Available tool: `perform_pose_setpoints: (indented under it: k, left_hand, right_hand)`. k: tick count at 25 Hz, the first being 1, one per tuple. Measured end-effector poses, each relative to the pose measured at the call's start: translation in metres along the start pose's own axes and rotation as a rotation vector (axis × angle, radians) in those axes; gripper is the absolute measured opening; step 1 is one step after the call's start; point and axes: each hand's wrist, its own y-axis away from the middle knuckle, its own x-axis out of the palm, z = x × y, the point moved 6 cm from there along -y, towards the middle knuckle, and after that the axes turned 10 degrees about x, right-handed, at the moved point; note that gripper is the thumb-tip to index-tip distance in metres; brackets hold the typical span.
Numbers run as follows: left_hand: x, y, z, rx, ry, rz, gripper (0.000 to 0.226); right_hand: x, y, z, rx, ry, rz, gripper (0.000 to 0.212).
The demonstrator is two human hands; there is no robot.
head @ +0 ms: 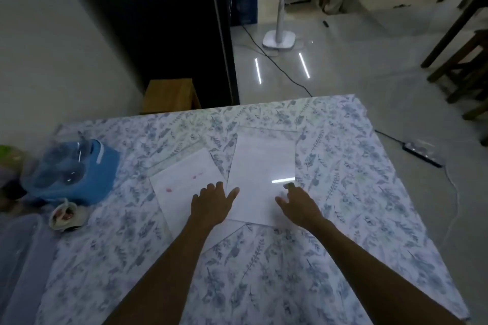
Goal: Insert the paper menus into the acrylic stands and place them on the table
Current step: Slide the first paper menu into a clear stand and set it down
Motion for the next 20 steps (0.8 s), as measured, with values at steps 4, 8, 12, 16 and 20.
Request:
perform_pose_setpoints:
  k: [4,8,12,16,20]
  left_hand:
    - [0.03,-0.013,-0.009,-0.042,0.049,0.036,0.07]
    - [0.041,-0.008,-0.017,-0.08,0.181,-0.101,0.062]
    - [0.04,-0.004,-0.02,-0.129,0.329,-0.19,0.059]
    - [0.037,-0.001,-0.016,-0.19,0.41,-0.178,0.061]
    - [0.034,0.026,-0.019,-0.19,0.488,-0.214,0.061]
  right_hand:
    - [-0.002,0.0,-0.02,0.13,-0.09,-0.199,0.04]
    - [0.012,0.01,-0.027,0.167,-0.201,-0.214,0.038]
    - [0.013,0.014,-0.032,0.214,-0.385,-0.231,0.039]
    - [0.011,0.024,-0.032,0.225,-0.465,-0.237,0.039]
    - [0.0,0.055,-0.042,0.255,-0.585,-0.255,0.035]
